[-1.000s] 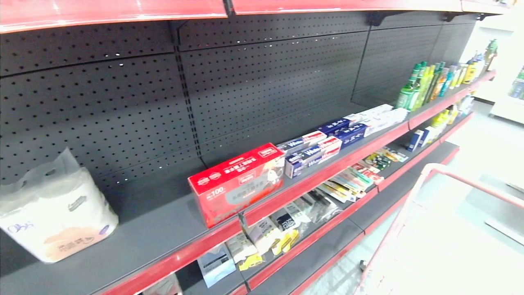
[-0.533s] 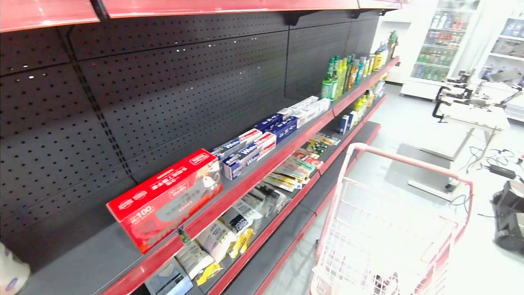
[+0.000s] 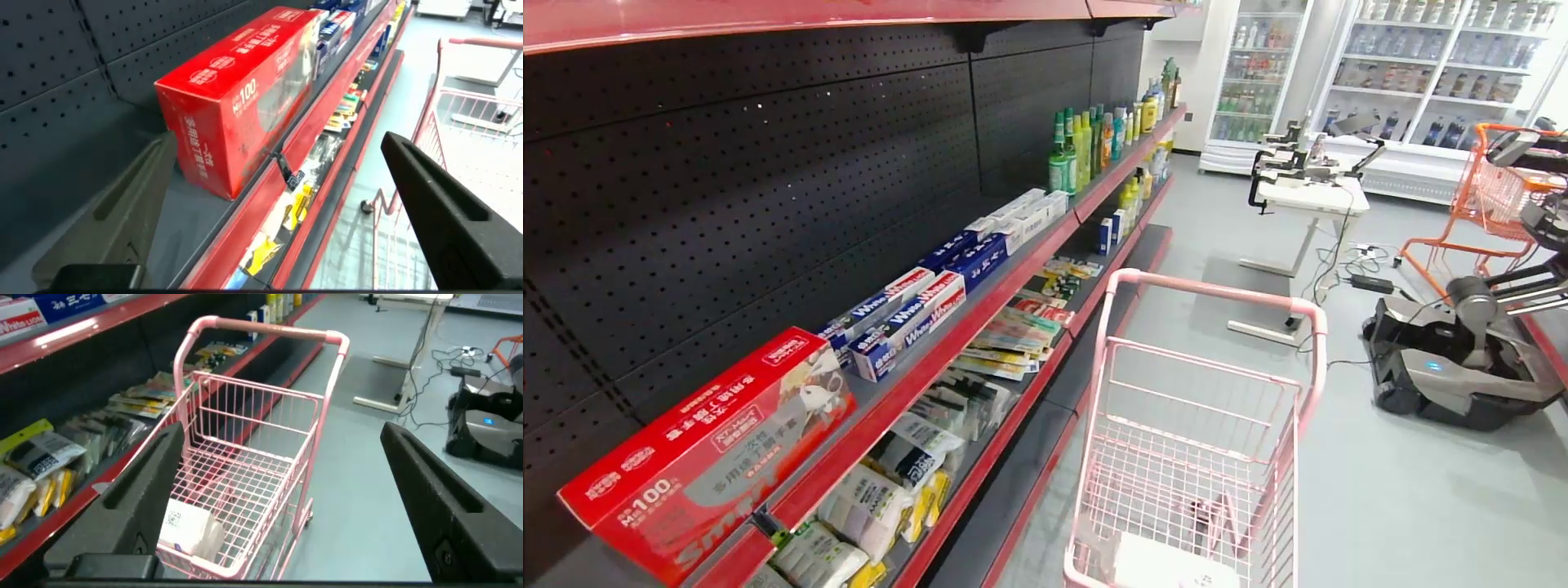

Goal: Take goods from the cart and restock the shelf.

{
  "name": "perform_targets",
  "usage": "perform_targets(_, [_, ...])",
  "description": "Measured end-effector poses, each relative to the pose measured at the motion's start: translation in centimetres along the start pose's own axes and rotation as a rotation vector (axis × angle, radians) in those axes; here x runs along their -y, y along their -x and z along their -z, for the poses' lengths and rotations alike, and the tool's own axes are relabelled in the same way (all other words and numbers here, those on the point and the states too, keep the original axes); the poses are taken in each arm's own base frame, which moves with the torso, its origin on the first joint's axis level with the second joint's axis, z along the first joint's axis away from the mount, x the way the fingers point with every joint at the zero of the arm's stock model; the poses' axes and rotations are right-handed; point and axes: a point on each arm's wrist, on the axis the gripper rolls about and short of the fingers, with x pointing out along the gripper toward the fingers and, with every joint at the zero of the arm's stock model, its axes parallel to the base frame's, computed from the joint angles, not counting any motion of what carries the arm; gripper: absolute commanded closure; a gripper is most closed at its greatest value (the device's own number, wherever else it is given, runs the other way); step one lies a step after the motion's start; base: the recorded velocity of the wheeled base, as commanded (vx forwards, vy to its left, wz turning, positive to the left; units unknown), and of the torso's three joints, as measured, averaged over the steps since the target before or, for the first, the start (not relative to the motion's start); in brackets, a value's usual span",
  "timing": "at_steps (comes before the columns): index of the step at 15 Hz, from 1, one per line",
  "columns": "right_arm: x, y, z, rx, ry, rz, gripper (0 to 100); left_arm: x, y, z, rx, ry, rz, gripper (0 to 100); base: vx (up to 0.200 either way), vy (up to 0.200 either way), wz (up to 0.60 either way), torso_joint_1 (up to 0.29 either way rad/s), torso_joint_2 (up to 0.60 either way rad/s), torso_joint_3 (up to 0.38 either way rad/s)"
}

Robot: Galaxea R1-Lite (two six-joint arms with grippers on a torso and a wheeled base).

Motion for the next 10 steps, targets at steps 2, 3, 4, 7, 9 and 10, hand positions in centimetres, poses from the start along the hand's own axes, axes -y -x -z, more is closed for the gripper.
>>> perform_targets(2, [0.0,0.0,0.0,0.0,0.0,0.0,0,0.0,0.0,0.0,0.0,0.0,0.0,0,0.0,0.0,0.0,0.0,0.0,0.0])
perform_targets(3, [0.0,0.0,0.0,0.0,0.003,0.0,0,0.0,0.0,0.0,0.0,0.0,0.0,0,0.0,0.0,0.0,0.0,0.0,0.0])
perform_targets(4, [0.0,0.0,0.0,0.0,0.005,0.0,0,0.0,0.0,0.0,0.0,0.0,0.0,0,0.0,0.0,0.0,0.0,0.0,0.0])
perform_targets(7, [0.0,0.0,0.0,0.0,0.003,0.001,0,0.0,0.0,0.0,0.0,0.0,0.0,0,0.0,0.0,0.0,0.0,0.0,0.0])
perform_targets(9, [0.0,0.0,0.0,0.0,0.005,-0.001,0,0.0,0.0,0.0,0.0,0.0,0.0,0,0.0,0.0,0.0,0.0,0.0,0.0])
perform_targets(10, [-0.03,-0.02,0.0,-0.002,0.007,-0.014,0,0.0,0.0,0.0,0.0,0.0,0.0,0,0.0,0.0,0.0,0.0,0.0,0.0])
